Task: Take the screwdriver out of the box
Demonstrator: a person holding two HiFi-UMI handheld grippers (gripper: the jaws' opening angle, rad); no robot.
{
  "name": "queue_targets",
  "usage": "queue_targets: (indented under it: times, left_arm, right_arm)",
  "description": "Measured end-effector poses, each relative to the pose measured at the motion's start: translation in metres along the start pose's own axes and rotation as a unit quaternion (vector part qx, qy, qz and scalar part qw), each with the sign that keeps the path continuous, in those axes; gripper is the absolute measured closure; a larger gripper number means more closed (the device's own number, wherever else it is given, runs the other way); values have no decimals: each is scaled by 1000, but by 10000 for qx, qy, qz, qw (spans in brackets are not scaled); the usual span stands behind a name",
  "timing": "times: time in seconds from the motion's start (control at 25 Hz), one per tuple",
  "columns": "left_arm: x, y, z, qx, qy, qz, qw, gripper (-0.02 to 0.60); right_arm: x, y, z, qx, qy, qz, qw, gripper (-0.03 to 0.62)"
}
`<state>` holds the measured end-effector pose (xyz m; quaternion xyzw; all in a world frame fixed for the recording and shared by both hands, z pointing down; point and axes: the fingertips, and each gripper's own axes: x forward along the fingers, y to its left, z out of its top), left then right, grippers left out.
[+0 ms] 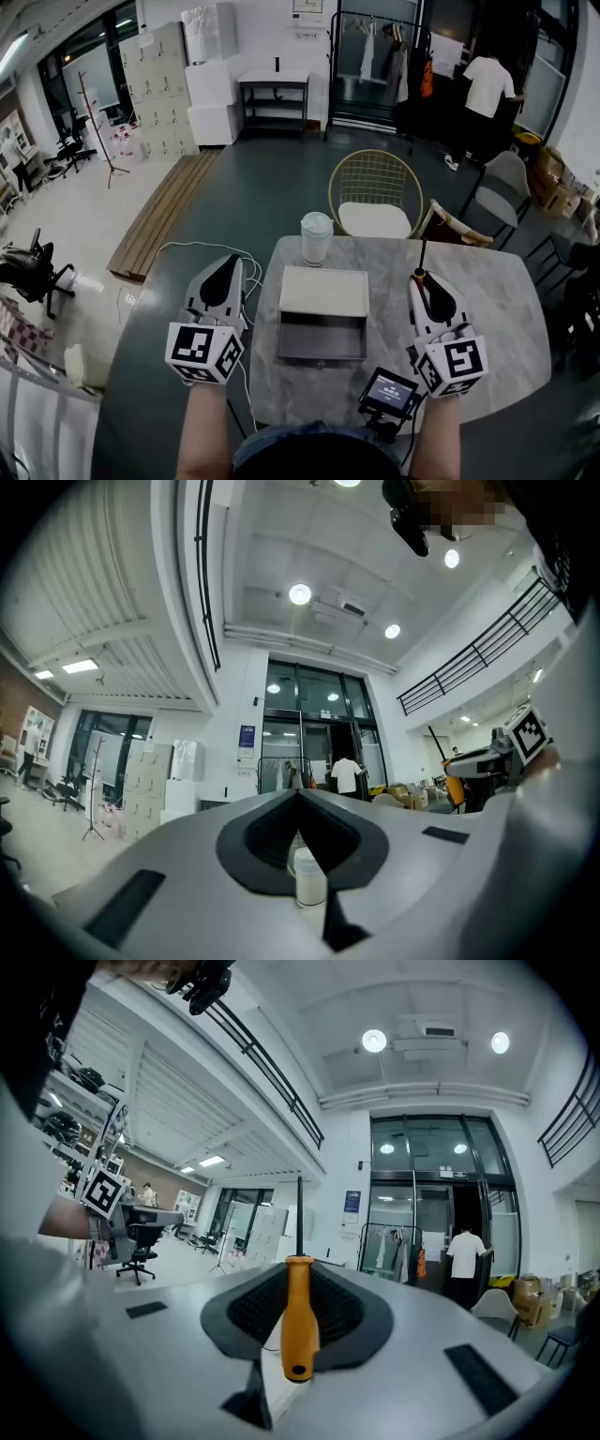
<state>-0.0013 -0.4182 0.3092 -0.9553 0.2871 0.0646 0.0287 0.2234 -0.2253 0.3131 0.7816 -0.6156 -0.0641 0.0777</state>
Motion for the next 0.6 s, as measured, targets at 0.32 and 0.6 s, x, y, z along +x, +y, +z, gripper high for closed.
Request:
queue_targets:
  times: [0.32,0.6]
  left_arm:
    - [2,4,-4,-68,60,6,10000,569]
    - [0,5,-4,-66,86,12,9999,569]
  right_arm:
    - [5,-2,-2,-6,153,-55,9999,505]
    - [5,0,-2,-39,203,-17,9998,505]
